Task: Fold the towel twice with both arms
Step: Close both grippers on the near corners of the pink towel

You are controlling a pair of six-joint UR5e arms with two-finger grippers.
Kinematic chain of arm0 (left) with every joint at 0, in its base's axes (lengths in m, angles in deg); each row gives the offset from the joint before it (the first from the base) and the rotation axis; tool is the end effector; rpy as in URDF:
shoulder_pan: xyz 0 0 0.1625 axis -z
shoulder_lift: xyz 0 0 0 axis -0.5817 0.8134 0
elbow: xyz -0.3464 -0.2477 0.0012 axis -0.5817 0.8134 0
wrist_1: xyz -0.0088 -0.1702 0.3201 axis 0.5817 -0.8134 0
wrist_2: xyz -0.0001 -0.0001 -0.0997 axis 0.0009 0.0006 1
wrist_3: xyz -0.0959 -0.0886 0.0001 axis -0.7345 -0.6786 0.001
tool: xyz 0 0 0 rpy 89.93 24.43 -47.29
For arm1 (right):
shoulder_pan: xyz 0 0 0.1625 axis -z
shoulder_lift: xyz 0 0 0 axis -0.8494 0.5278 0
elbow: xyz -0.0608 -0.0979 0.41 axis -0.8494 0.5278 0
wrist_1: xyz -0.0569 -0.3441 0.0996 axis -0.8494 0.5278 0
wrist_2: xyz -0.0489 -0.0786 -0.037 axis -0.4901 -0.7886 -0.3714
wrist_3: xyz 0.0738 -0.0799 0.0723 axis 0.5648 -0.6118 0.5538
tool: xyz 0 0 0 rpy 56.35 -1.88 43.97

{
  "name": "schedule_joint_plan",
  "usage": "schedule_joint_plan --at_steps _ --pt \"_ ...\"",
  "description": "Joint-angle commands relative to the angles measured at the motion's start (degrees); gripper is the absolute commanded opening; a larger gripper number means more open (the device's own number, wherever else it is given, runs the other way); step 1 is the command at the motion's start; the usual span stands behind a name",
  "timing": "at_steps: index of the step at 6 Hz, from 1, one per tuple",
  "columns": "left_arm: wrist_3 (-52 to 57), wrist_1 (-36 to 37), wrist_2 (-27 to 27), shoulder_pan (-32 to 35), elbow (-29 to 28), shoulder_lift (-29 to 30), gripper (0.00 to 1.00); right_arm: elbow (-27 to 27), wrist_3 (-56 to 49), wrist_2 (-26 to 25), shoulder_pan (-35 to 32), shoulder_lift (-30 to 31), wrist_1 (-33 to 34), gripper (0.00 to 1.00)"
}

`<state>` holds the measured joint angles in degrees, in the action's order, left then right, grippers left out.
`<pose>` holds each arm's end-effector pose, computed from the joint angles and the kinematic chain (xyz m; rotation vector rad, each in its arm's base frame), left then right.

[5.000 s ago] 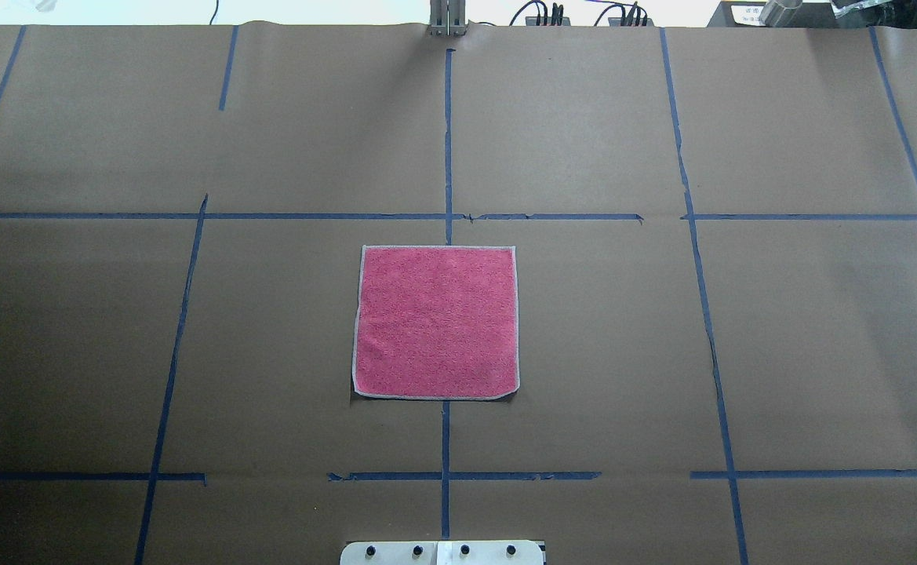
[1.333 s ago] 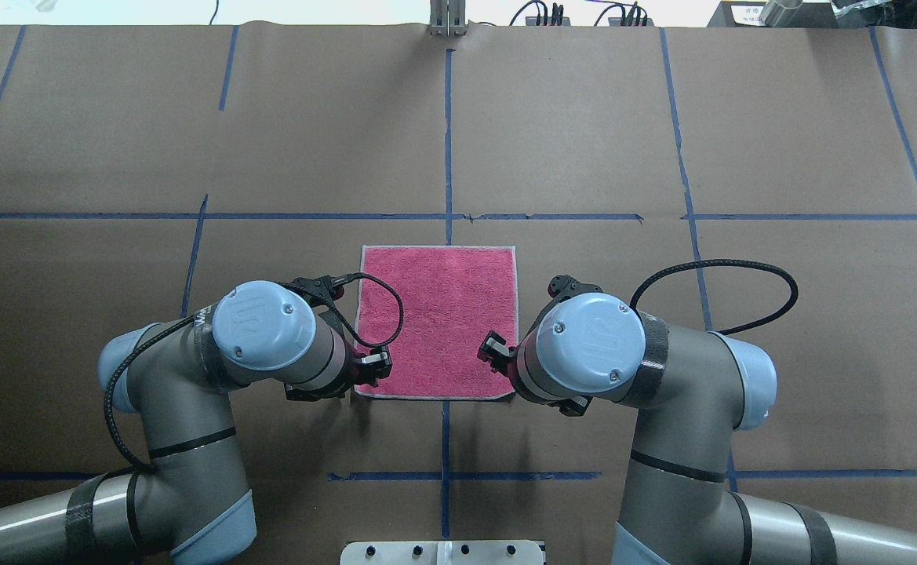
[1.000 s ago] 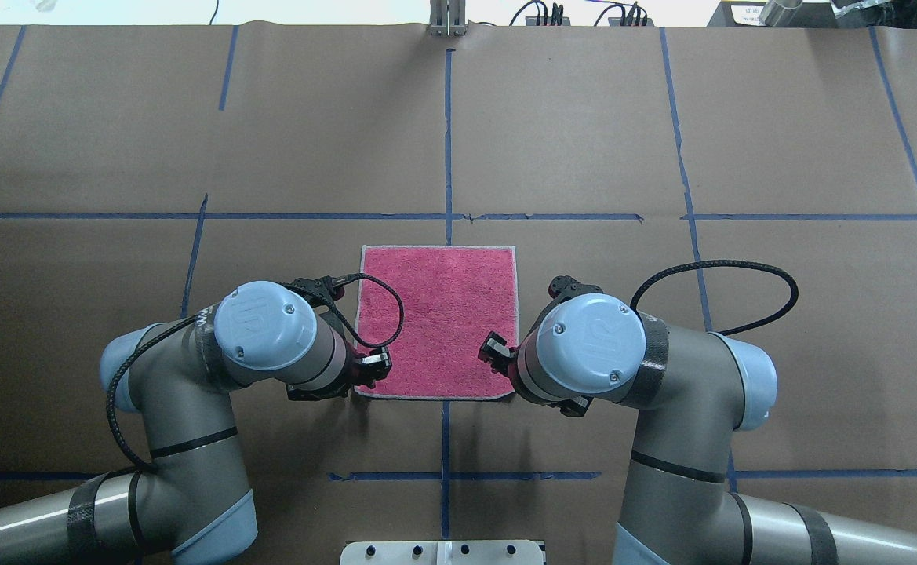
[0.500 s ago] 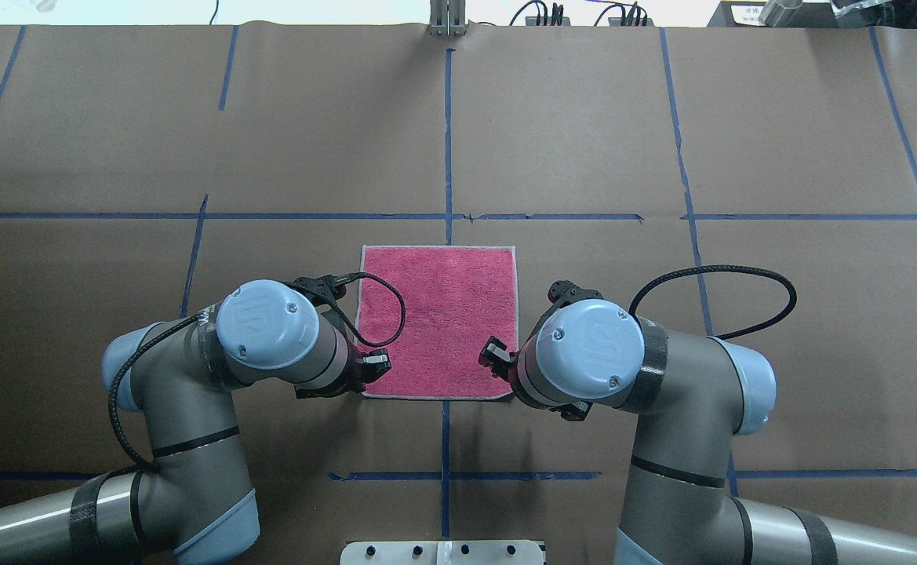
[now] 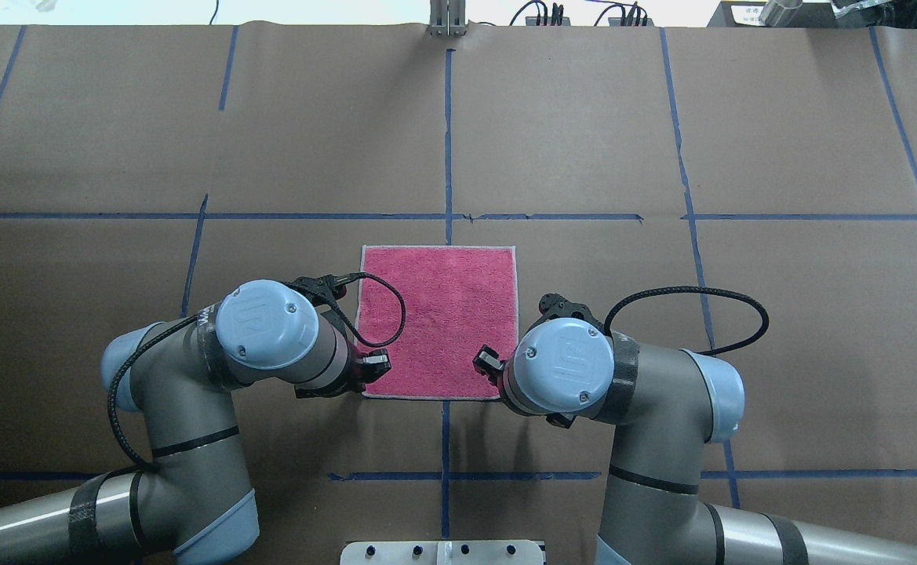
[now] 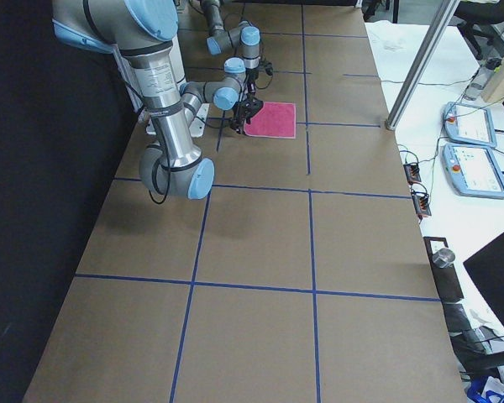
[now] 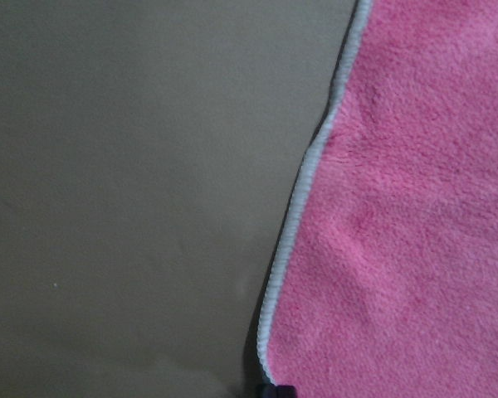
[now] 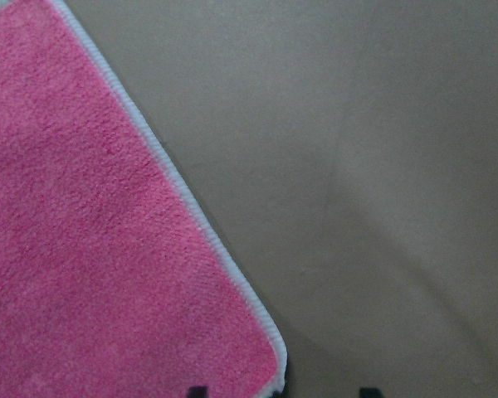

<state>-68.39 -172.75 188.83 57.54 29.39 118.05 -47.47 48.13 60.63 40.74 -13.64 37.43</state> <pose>0.5416 -0.3235 0.3287 -0.1128 0.9052 -0.2798 -0.5508 -0.2951 0.3195 -0.1675 -0.7986 0.6311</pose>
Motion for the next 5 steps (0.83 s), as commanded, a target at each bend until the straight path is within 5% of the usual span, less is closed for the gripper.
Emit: schedule_joint_plan --at_steps 1,5 --pt "0.0 0.0 0.0 0.1 0.3 0.0 0.06 1.5 0.3 -0.4 0.1 -0.3 0.0 0.6" --pt "0.0 0.1 0.0 0.3 0.5 -0.1 0.06 2.5 0.9 -1.1 0.1 -0.8 -0.1 0.42"
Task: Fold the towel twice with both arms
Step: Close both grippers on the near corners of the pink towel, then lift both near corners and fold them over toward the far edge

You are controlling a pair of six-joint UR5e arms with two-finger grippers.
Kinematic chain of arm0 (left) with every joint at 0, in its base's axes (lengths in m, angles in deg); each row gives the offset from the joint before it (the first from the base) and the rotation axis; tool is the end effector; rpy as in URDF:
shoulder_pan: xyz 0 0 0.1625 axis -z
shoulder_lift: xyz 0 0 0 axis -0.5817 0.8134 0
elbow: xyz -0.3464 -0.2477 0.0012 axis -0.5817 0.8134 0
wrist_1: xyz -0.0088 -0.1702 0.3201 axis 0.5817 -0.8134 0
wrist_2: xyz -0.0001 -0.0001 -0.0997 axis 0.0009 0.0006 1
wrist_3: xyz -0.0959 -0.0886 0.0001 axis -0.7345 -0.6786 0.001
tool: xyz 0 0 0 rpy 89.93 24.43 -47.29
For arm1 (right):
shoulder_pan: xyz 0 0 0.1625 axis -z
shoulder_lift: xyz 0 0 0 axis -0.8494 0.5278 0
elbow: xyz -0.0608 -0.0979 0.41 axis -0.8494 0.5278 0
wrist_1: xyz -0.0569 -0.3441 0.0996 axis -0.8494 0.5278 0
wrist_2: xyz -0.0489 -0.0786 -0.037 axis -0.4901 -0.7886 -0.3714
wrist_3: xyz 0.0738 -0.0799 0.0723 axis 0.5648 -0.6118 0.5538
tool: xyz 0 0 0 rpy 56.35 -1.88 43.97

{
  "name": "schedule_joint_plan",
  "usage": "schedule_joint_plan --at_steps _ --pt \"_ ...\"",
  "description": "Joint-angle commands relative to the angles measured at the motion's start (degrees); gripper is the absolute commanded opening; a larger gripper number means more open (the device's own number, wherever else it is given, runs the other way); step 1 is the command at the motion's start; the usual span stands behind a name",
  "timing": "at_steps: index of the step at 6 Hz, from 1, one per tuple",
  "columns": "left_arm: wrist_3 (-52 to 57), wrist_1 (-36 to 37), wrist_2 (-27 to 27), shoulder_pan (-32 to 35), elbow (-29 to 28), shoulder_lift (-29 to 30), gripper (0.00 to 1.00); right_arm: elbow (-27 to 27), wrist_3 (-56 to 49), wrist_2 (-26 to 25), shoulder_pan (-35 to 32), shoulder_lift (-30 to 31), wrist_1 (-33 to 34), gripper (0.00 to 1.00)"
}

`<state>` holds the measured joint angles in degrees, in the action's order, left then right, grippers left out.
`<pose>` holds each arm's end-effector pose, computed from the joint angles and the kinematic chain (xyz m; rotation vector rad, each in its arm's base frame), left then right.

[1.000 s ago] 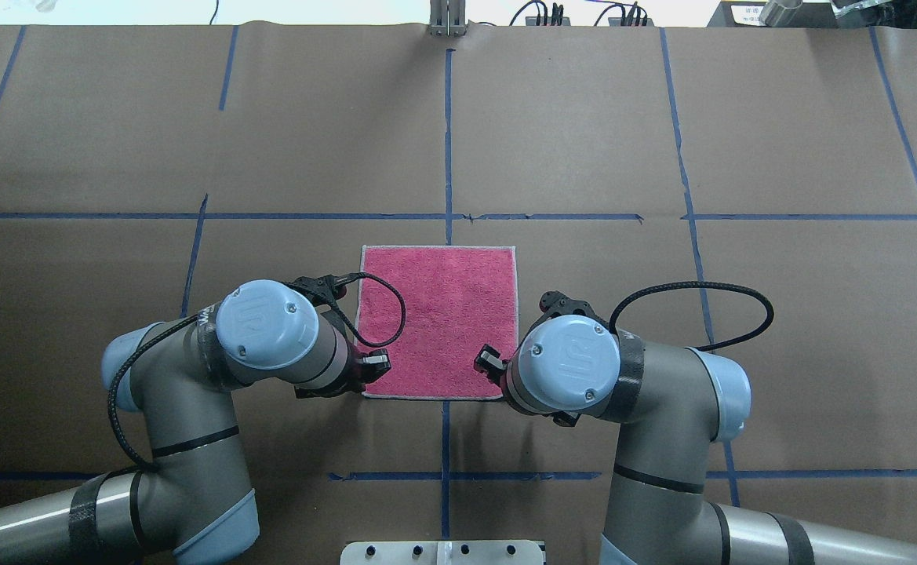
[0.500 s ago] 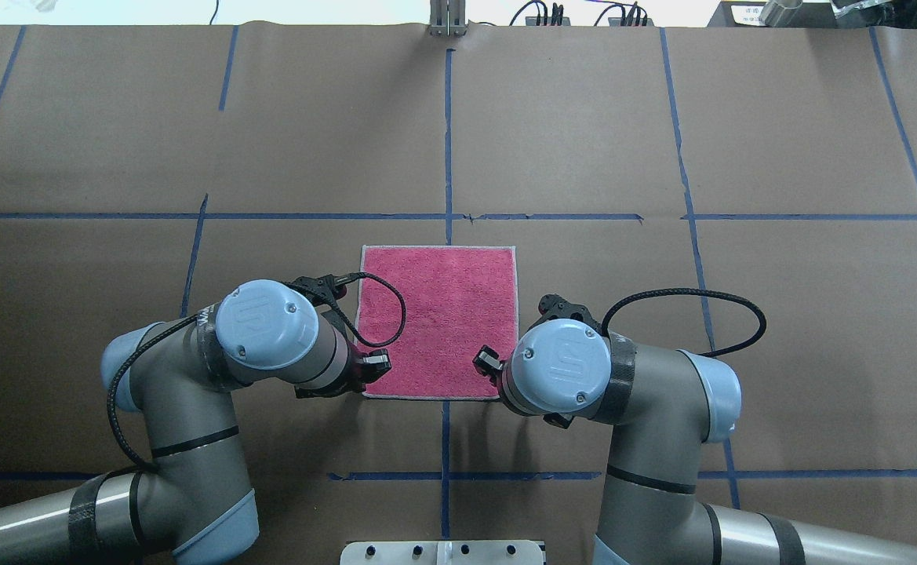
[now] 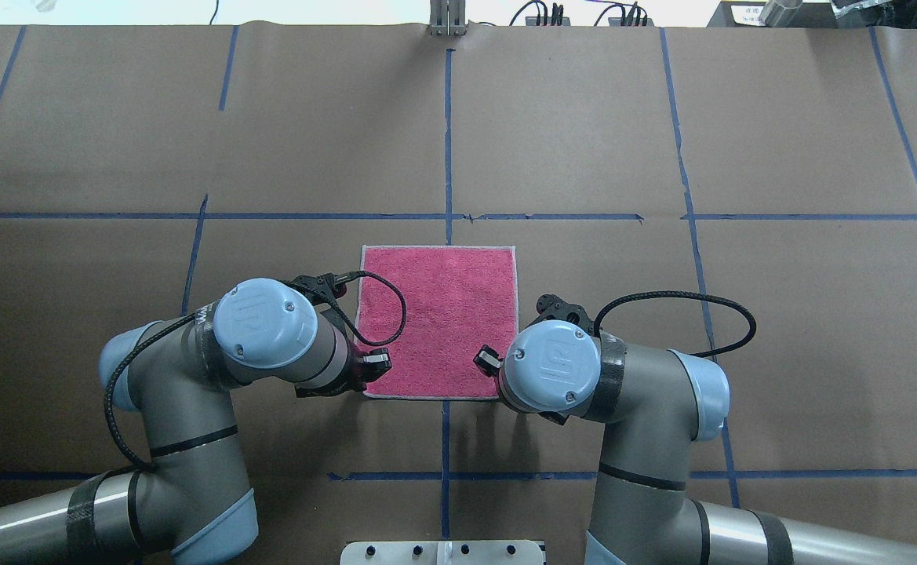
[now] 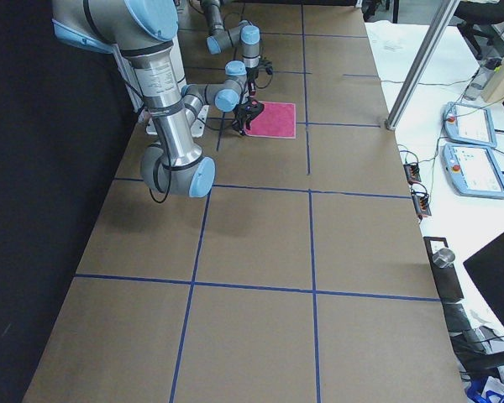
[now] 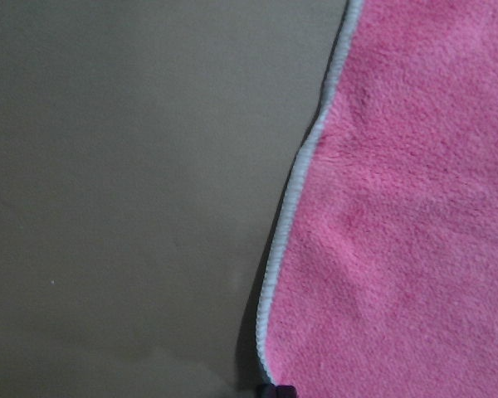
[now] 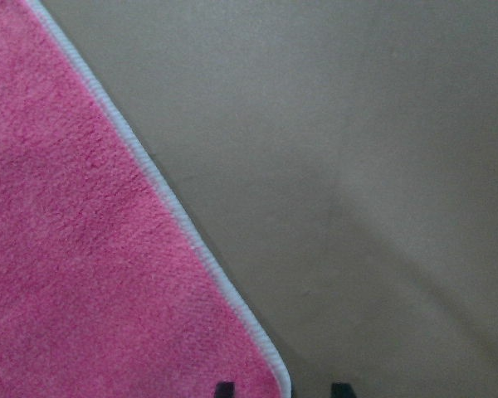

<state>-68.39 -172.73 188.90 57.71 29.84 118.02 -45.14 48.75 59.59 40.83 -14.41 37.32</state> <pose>0.5391 -0.3243 0.3257 -0.1111 0.9123 -0.2805 -0.5610 -0.2997 0.3276 -0.1539 -0.7741 0.6511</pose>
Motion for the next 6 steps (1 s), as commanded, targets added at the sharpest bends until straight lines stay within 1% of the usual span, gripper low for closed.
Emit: schedule_joint_plan --at_steps 1,2,3,4,5,6 --pt "0.0 0.0 0.0 0.1 0.3 -0.1 0.06 0.2 0.6 -0.1 0.0 -0.1 0.0 0.21" --pt "0.0 0.0 0.0 0.0 0.3 0.0 0.06 0.1 0.5 0.0 0.0 -0.6 -0.4 0.0" --pt "0.0 0.1 0.0 0.0 0.6 0.0 0.06 -0.6 0.1 0.2 -0.3 -0.6 -0.4 0.0" --pt "0.1 0.4 0.5 0.3 1.9 0.2 0.03 -5.3 -0.3 1.6 -1.6 0.1 0.6 0.0" --pt "0.1 4.7 1.8 0.4 5.8 1.1 0.02 -10.4 -0.3 4.1 -2.6 1.0 4.7 0.0" --pt "0.0 12.4 4.4 1.0 11.6 2.8 0.01 -14.9 -0.3 4.5 -2.6 1.0 9.2 0.0"
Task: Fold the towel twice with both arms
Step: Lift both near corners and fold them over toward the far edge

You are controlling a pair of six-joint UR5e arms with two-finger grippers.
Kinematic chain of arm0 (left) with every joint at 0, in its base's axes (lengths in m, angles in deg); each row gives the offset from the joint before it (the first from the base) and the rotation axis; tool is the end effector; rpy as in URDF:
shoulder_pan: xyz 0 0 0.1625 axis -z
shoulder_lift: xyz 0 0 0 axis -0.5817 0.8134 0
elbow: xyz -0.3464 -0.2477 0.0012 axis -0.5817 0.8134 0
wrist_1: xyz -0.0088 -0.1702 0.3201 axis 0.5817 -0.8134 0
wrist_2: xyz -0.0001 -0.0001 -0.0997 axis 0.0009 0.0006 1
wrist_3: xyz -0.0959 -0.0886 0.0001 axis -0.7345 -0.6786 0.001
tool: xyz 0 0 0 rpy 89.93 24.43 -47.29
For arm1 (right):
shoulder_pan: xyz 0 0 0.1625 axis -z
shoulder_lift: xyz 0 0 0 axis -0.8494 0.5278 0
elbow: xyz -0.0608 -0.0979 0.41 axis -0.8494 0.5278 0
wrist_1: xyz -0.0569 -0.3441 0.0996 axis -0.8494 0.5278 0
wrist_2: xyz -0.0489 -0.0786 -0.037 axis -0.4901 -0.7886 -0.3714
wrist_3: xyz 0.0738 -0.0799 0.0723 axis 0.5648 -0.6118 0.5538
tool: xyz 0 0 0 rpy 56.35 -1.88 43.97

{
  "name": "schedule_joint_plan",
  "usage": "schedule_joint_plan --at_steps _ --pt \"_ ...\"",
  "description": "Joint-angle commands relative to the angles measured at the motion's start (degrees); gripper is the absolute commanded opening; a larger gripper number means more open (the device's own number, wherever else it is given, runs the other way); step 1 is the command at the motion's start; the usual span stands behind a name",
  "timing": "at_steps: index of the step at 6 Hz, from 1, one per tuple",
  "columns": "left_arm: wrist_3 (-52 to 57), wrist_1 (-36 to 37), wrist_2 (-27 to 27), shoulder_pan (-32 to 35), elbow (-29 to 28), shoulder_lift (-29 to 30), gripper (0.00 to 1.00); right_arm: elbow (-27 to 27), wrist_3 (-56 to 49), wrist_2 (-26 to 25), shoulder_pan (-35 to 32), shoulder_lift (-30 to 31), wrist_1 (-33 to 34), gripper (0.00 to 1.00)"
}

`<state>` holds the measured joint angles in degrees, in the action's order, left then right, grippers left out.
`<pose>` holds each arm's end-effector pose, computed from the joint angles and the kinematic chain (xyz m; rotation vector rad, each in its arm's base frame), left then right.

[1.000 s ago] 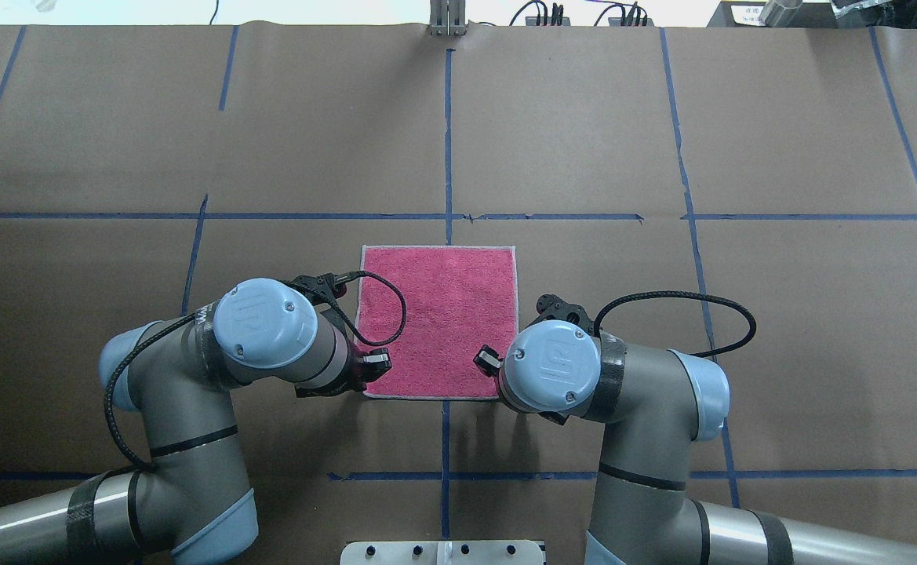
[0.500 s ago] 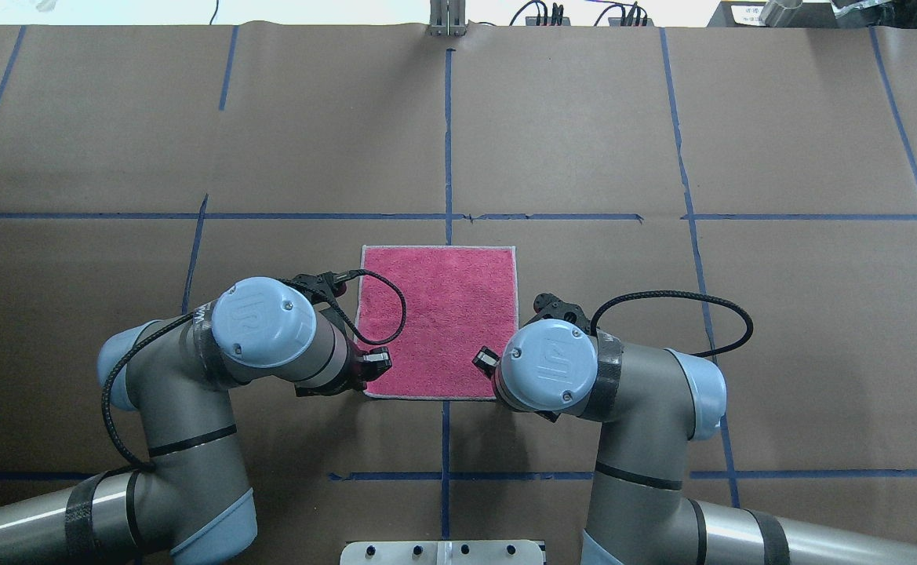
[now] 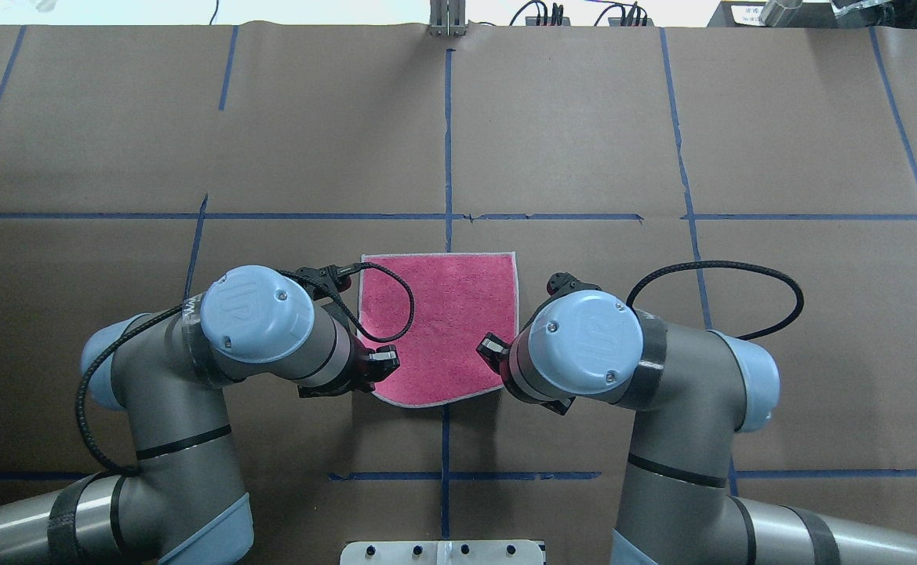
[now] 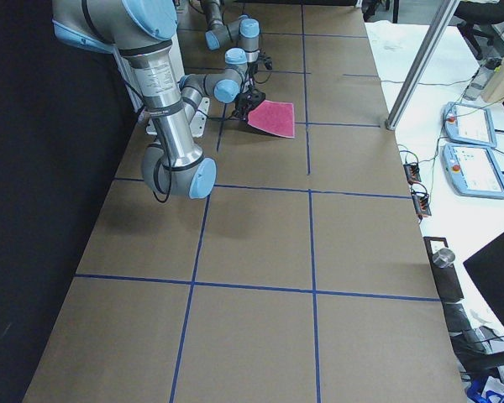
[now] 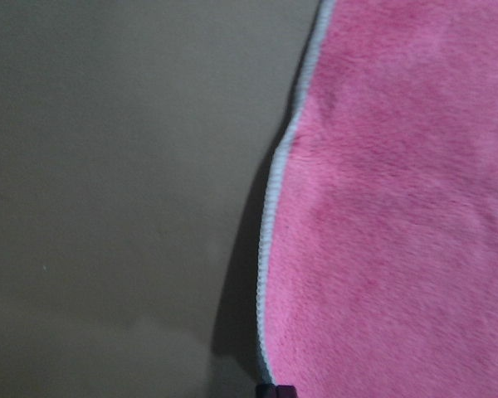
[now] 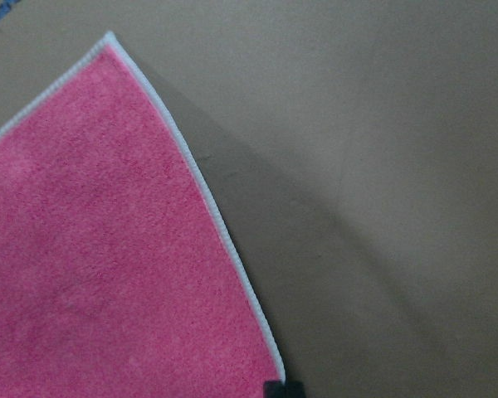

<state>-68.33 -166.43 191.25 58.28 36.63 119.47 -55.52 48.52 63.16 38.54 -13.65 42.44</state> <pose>0.5145 -0.3151 0.2790 -0.1366 0.9499 -0.2623 -0.5081 -0.2989 0.2785 -0.1984 -0.8533 0.6453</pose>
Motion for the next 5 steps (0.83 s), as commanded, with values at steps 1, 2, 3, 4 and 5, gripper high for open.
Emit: schedule_joint_plan --at_steps 1,2,3,4,5 --pt "-0.2 9.8 3.7 0.8 9.5 1.6 0.01 -7.1 0.0 0.9 -0.4 0.2 5.8 0.0" --pt "-0.3 9.6 3.4 0.8 9.0 1.6 0.01 -5.7 -0.1 0.9 0.3 0.5 5.9 0.0" --pt "0.0 8.9 3.1 2.0 6.4 1.6 0.01 -2.2 -1.3 0.2 0.4 0.2 5.5 0.0" --pt "0.3 8.1 2.1 2.6 2.9 2.0 0.01 0.6 -4.5 0.1 -0.3 -0.4 5.2 0.0" --pt "0.4 5.6 -0.4 2.9 -1.6 3.2 0.01 3.3 -4.8 0.0 -1.8 -0.8 3.8 0.0"
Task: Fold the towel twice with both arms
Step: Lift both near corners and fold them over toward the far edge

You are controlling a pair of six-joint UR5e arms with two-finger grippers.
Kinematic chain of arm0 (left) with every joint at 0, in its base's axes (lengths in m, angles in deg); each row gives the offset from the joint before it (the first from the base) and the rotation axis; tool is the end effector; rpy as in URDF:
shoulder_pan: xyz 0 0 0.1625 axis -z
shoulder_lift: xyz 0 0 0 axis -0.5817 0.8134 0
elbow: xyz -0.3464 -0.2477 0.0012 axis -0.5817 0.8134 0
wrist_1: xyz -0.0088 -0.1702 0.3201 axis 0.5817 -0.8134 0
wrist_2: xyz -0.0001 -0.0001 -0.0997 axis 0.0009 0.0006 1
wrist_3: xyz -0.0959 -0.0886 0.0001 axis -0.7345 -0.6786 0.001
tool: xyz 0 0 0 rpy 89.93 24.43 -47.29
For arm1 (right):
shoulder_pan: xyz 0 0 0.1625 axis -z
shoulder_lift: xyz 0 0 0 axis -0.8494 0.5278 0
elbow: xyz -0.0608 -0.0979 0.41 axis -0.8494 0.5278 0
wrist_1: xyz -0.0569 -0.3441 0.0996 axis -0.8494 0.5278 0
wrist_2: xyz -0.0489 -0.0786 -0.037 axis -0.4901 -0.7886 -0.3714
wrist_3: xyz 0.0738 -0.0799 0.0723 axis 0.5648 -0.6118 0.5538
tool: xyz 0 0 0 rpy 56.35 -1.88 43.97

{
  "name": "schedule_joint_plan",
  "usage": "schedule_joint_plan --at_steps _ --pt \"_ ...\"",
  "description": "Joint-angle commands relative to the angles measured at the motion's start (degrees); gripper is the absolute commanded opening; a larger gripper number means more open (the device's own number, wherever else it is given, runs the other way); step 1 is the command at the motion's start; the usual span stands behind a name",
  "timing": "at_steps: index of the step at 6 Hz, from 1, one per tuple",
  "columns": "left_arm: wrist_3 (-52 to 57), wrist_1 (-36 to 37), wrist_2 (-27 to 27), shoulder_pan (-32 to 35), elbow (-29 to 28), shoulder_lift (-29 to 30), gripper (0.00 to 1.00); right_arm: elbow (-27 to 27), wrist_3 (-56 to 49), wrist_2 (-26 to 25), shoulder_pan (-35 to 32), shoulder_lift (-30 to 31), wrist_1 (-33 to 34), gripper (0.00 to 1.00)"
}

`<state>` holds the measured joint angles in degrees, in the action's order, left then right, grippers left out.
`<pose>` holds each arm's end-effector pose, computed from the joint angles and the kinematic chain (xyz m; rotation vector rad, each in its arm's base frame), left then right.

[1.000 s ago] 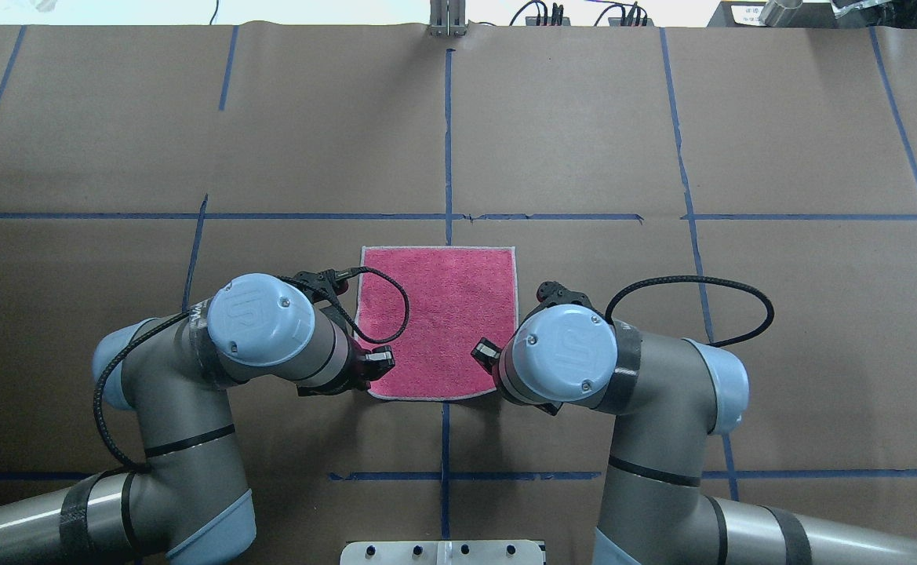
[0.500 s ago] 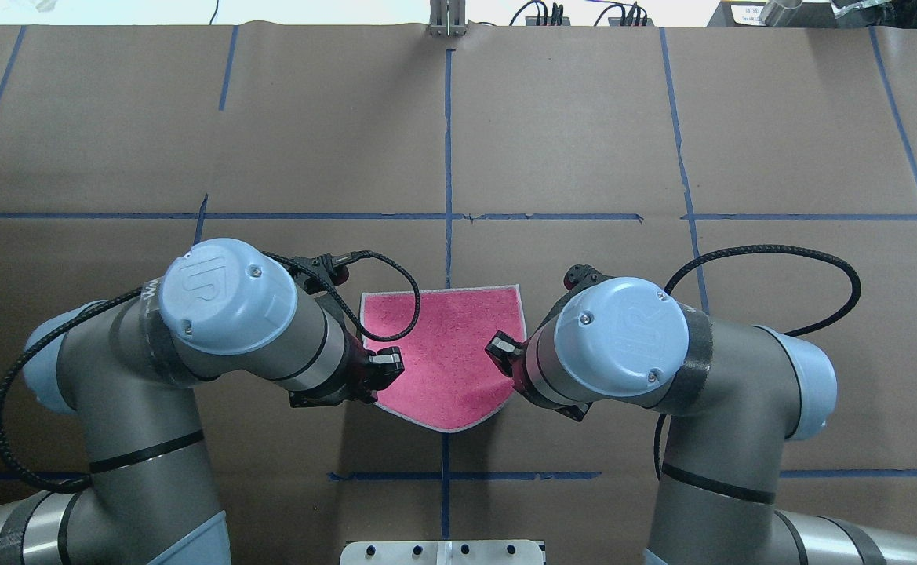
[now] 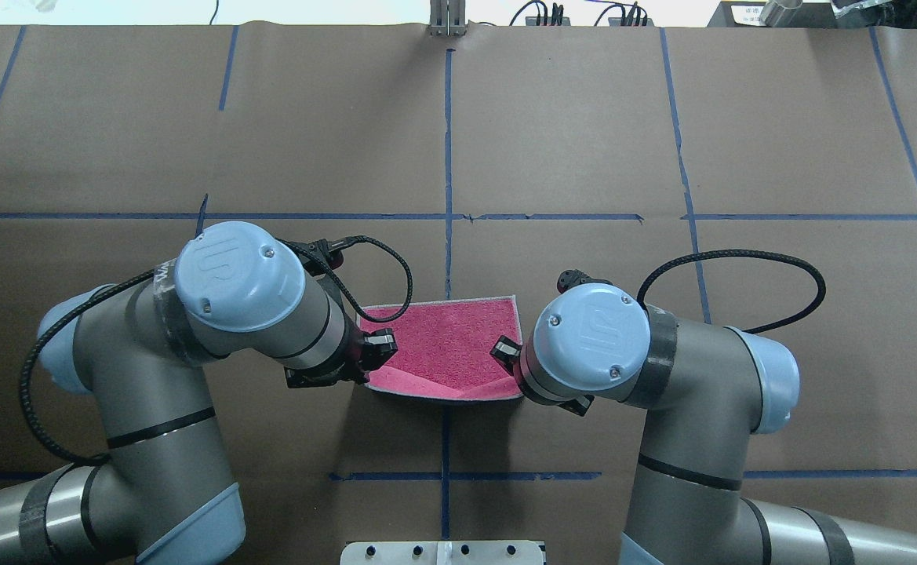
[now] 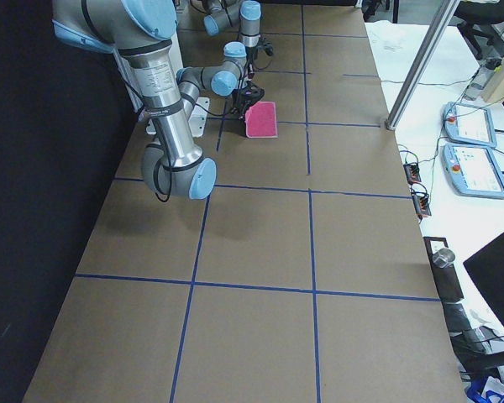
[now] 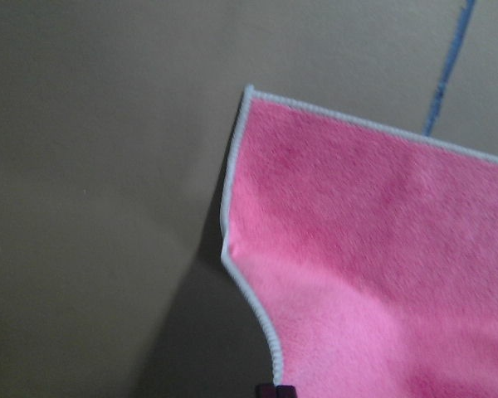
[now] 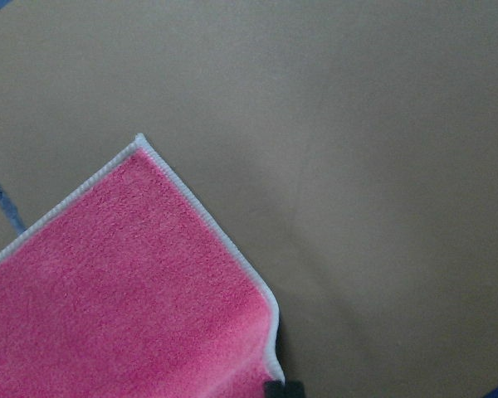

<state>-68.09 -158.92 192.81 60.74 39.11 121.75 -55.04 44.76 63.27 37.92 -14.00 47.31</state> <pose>0.4948 -0.3306 0.2593 -0.1513 0.9110 -0.2968 -0.5061 -0.3046 0.2917 -0.1690 -0.7698 0.6093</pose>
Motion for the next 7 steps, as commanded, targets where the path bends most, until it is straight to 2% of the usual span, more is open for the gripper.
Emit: schedule_joint_plan --at_steps 1,2,5,6,7 --pt "0.1 -4.0 -4.0 1.2 -6.6 1.2 0.01 7.5 -0.9 -0.1 -2.4 -2.2 -7.0 0.0" --pt "2.5 -5.0 -4.2 2.4 -8.2 1.4 0.01 13.1 -0.9 0.0 -4.0 -5.9 -7.7 0.0" --pt "5.4 -5.6 -4.2 5.2 -13.5 3.8 0.02 15.3 -3.2 0.0 -6.7 -6.5 -7.9 0.0" --pt "6.5 -6.0 -4.2 5.6 -15.0 4.1 0.1 16.0 -5.7 0.0 -7.4 -6.5 -7.9 0.08" --pt "7.9 -7.3 -4.2 6.4 -15.9 4.2 0.99 19.1 -7.9 0.0 -8.2 -7.3 -9.4 0.99"
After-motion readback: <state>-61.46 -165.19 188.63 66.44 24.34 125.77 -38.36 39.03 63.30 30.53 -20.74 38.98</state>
